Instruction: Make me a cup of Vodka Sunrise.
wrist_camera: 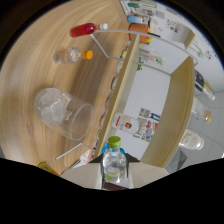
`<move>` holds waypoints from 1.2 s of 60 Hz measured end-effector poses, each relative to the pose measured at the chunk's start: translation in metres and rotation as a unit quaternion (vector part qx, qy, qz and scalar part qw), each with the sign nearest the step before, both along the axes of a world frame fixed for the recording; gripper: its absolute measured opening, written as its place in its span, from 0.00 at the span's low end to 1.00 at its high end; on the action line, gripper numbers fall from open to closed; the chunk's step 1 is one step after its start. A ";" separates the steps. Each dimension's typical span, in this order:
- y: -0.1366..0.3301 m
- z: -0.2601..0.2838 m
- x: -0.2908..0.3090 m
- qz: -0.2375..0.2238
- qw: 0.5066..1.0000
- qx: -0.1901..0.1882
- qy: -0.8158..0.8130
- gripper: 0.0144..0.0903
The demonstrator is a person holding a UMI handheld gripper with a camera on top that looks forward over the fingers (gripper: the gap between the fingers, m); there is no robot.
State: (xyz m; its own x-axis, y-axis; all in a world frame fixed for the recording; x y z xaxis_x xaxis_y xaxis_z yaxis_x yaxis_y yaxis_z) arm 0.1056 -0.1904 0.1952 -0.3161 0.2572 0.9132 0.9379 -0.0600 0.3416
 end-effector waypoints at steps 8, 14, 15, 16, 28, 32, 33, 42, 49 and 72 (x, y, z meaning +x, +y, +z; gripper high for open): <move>0.001 -0.006 -0.003 0.018 0.996 -0.010 -0.086 0.27; 0.004 -0.006 -0.011 0.041 0.989 -0.009 -0.139 0.27; 0.004 -0.008 -0.010 0.041 0.989 -0.012 -0.144 0.27; 0.003 -0.009 -0.010 0.040 0.988 -0.015 -0.145 0.27; 0.001 -0.009 -0.009 0.028 0.993 -0.018 -0.111 0.27; 0.001 -0.006 -0.007 0.020 0.997 -0.015 -0.077 0.27; 0.001 -0.005 -0.008 0.019 0.998 -0.013 -0.066 0.27; 0.000 0.018 -0.013 0.002 0.996 0.015 0.090 0.27; -0.006 0.047 -0.018 -0.018 0.956 0.033 0.292 0.27; -0.012 0.025 0.009 -0.096 0.646 0.017 0.757 0.27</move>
